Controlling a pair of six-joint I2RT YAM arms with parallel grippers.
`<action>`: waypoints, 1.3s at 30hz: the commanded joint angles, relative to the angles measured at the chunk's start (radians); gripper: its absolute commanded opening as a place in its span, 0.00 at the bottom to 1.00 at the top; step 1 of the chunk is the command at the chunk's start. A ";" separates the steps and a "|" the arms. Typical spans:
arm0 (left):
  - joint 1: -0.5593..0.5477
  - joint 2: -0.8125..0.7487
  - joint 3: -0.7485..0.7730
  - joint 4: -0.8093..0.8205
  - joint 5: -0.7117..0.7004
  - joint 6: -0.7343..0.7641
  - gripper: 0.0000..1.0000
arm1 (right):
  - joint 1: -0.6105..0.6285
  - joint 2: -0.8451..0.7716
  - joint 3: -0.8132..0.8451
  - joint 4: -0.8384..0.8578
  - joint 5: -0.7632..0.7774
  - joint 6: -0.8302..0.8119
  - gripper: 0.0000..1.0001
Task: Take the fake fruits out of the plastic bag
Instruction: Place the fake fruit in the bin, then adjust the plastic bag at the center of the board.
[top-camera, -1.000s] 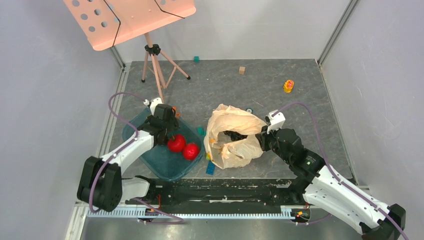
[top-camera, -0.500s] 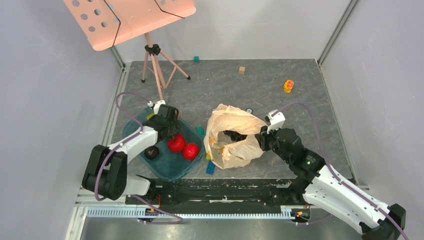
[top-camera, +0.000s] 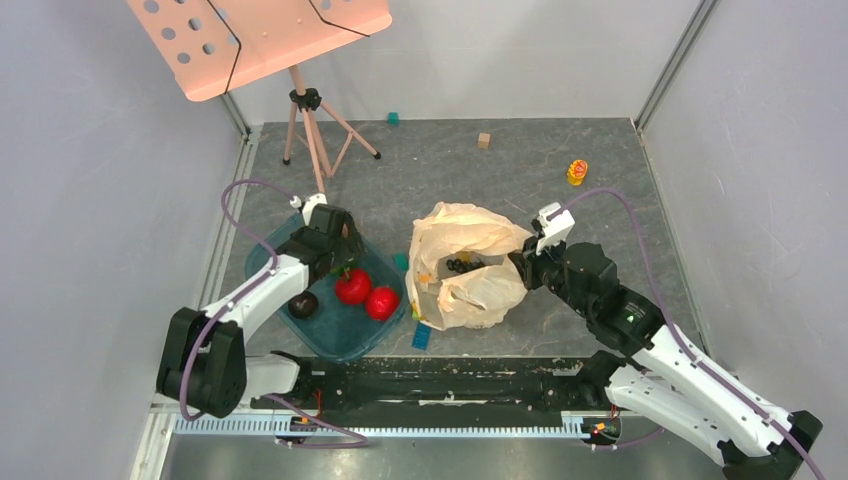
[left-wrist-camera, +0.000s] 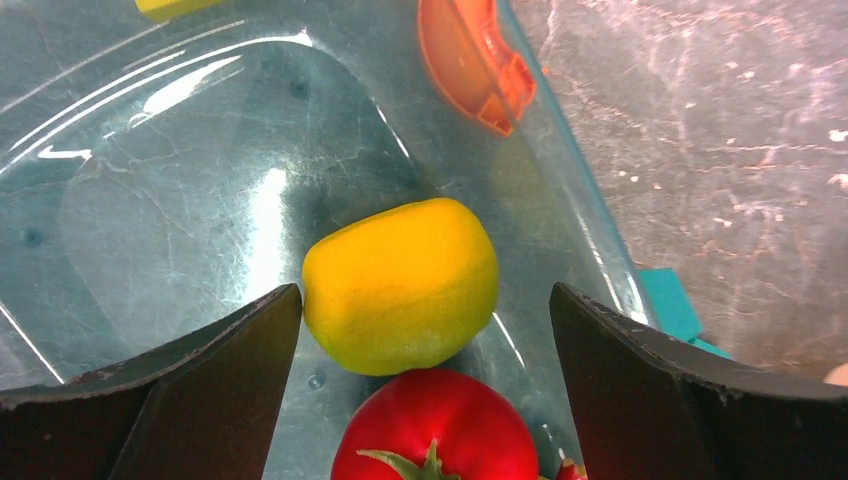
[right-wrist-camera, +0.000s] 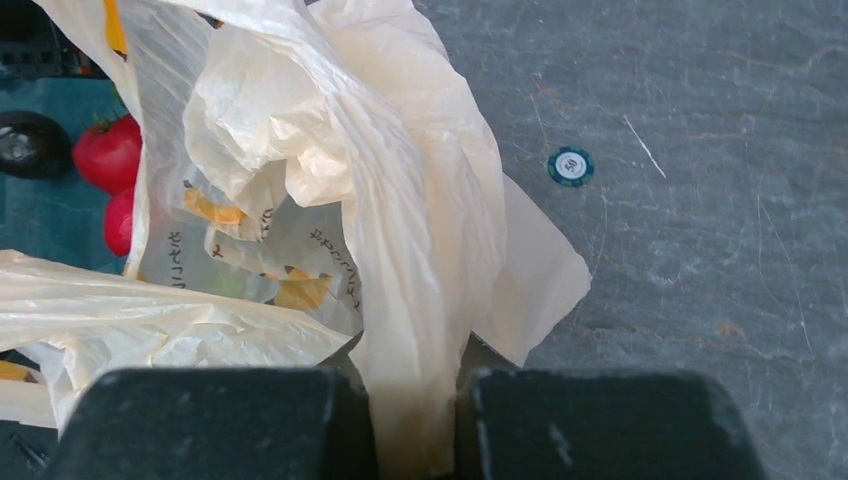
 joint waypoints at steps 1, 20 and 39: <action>0.003 -0.094 0.043 -0.008 0.044 -0.007 1.00 | 0.000 0.001 0.072 0.008 -0.101 -0.078 0.06; 0.000 -0.441 0.060 -0.065 0.297 0.014 1.00 | 0.000 0.033 0.250 -0.150 -0.134 -0.084 0.84; 0.001 -0.533 0.060 0.065 0.567 0.026 1.00 | 0.054 0.240 0.350 0.120 -0.492 0.127 0.16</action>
